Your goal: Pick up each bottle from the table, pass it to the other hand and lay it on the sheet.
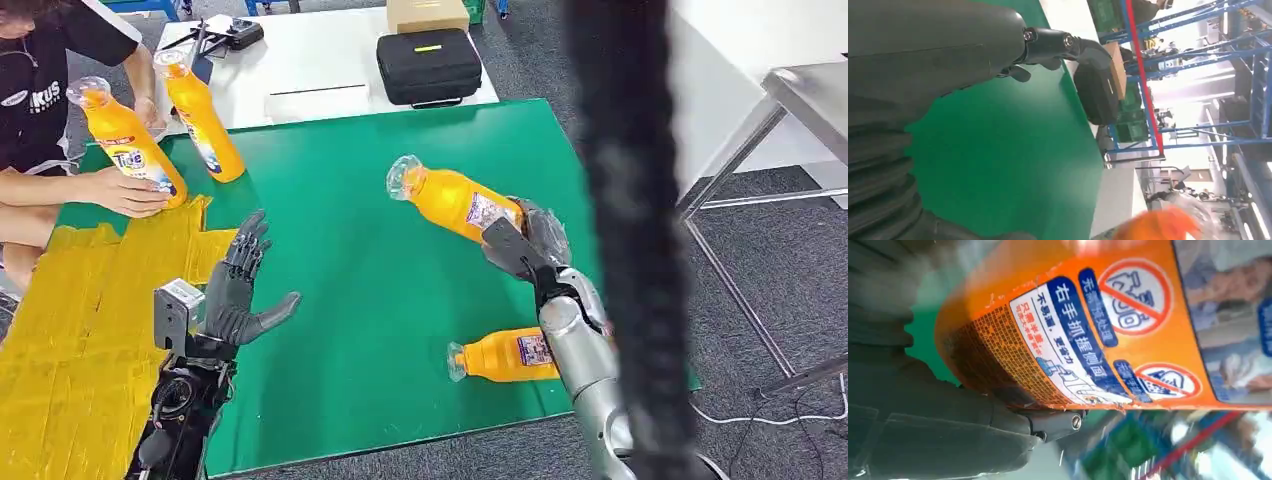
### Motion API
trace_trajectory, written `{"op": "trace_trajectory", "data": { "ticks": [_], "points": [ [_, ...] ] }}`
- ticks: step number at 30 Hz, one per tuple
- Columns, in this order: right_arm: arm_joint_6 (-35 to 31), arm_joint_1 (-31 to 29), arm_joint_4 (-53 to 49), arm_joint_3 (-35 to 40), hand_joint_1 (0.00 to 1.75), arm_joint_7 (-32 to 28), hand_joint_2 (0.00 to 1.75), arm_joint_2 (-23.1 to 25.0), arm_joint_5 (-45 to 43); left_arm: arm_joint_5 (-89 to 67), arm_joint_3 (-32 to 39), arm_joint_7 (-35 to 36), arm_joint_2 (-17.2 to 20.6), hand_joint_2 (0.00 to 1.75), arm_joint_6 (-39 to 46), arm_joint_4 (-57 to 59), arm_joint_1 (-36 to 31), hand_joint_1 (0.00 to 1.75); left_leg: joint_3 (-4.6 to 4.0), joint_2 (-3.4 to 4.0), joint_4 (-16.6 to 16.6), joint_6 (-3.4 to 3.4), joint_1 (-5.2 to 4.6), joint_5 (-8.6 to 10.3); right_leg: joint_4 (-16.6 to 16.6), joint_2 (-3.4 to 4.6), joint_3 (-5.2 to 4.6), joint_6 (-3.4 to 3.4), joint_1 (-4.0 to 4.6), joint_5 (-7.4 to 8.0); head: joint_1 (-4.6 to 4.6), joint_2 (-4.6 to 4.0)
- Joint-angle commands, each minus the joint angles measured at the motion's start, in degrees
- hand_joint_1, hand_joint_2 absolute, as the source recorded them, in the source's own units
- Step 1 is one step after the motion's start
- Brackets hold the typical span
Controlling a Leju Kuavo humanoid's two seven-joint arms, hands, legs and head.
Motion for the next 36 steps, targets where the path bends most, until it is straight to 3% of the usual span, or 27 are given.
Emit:
{"op": "trace_trajectory", "data": {
  "ticks": [1, 16, 30, 36],
  "points": [
    [12.7, -2.5, 6.3, 0.2, 1.75, -4.9, 1.75, 3.8, -14.5, 2.7, -5.1, 0.1, 0.4, 1.75, -2.0, 1.3, -2.3, 0.0, 0.36, 0.09, 0.1, -0.22, 0.11, -0.22, 0.0, -0.04, 0.39, -0.06, 0.12, -0.19, -0.02, 0.0],
    [15.9, -8.8, 17.0, 10.9, 1.75, -6.8, 1.75, 10.9, -15.9, 1.9, -11.0, 0.4, -0.1, 1.75, -2.3, -4.0, -1.2, 0.0, 0.19, 0.23, 0.0, -0.15, 0.07, -0.14, 0.0, 0.13, 0.17, -0.04, 0.07, -0.08, -0.02, 0.0],
    [18.7, -8.5, 15.1, 19.7, 1.75, -7.8, 1.75, 15.0, -14.7, 1.1, -10.2, 0.8, -0.4, 1.75, -0.6, -5.0, -0.8, 0.0, 0.27, 0.18, 0.1, -0.2, 0.1, -0.19, 0.0, 0.05, 0.27, -0.06, 0.1, -0.14, 0.0, 0.0],
    [18.7, -8.5, 15.1, 19.7, 1.75, -7.8, 1.75, 15.0, -14.7, 1.1, -10.2, 0.8, -0.4, 1.75, -0.6, -5.0, -0.8, 0.0, 0.29, 0.13, 0.0, -0.19, 0.09, -0.18, 0.0, 0.0, 0.3, -0.05, 0.09, -0.16, -0.02, 0.0]
  ]
}}
